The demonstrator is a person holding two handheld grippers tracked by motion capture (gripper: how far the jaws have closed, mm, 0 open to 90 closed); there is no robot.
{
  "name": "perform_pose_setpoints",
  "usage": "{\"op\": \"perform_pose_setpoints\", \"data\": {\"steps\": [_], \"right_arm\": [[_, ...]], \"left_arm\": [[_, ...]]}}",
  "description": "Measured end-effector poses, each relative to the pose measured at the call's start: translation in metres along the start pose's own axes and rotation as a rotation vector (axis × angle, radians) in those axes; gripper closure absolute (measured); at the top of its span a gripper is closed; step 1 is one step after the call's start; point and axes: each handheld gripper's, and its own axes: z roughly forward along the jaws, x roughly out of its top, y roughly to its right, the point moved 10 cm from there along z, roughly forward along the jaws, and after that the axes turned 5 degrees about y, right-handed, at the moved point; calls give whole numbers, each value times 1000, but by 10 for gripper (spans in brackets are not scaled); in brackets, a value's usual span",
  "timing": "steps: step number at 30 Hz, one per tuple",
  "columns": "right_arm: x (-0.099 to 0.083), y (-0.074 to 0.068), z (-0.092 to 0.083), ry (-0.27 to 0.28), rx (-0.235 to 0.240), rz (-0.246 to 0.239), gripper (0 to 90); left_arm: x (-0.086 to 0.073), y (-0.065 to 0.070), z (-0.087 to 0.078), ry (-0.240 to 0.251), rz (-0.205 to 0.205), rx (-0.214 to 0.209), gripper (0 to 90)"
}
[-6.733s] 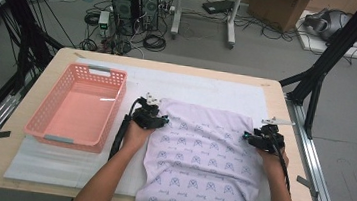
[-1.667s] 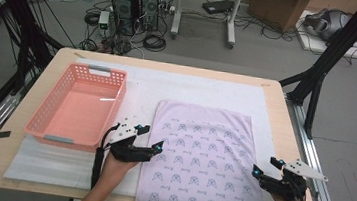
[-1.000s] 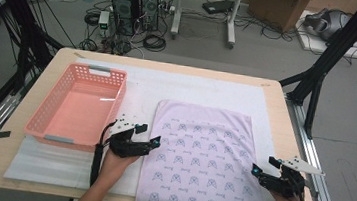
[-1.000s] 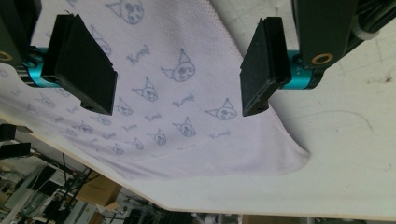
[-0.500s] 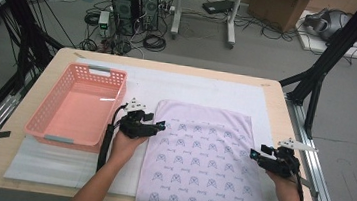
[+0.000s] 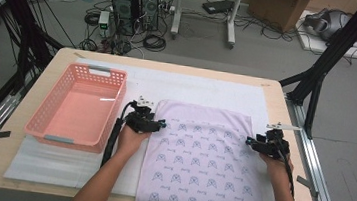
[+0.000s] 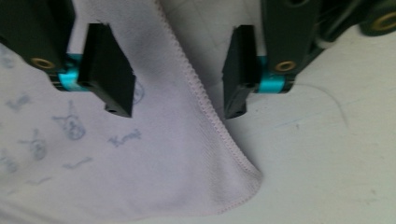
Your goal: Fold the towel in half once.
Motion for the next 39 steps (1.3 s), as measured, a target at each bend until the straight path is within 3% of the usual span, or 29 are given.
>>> {"op": "perform_pose_setpoints", "data": {"steps": [1,2,3,4,5,6,8,10,13,17,22,24,31,39], "right_arm": [[1,0,3,-3,-13,-9,538],[2,-1,5,-5,-34,-26,572],[3,-2,6,-4,-38,-33,642],[4,-3,6,-2,-39,-38,747],[4,-7,7,-3,-16,-35,841],[4,-7,7,-6,-24,-44,852],[6,-8,7,-25,-40,-61,864],[11,-5,7,4,-73,-80,868],[22,-2,5,87,-78,-32,873],[31,2,-1,154,-81,11,879],[34,-3,-11,181,-35,17,879],[34,-8,-18,197,11,16,879],[26,-12,-35,221,61,42,878],[10,-21,-64,254,98,44,877]], "left_arm": [[0,-1,0,-5,38,31,554],[0,-3,0,-2,42,40,620],[0,-3,-1,-4,41,37,679],[-1,-1,-1,-3,44,12,792],[-1,0,-1,-5,51,8,856],[-1,0,-1,-8,55,10,872],[1,-3,-1,4,3,1,876],[4,-9,-4,26,-40,9,877],[14,-13,-9,89,-71,20,878],[26,-16,-17,169,-112,25,878],[27,-11,-28,159,-91,-13,878],[28,-7,-34,162,-84,-32,878],[28,10,-53,159,-93,-99,877],[12,24,-75,162,-81,-133,877]]}}
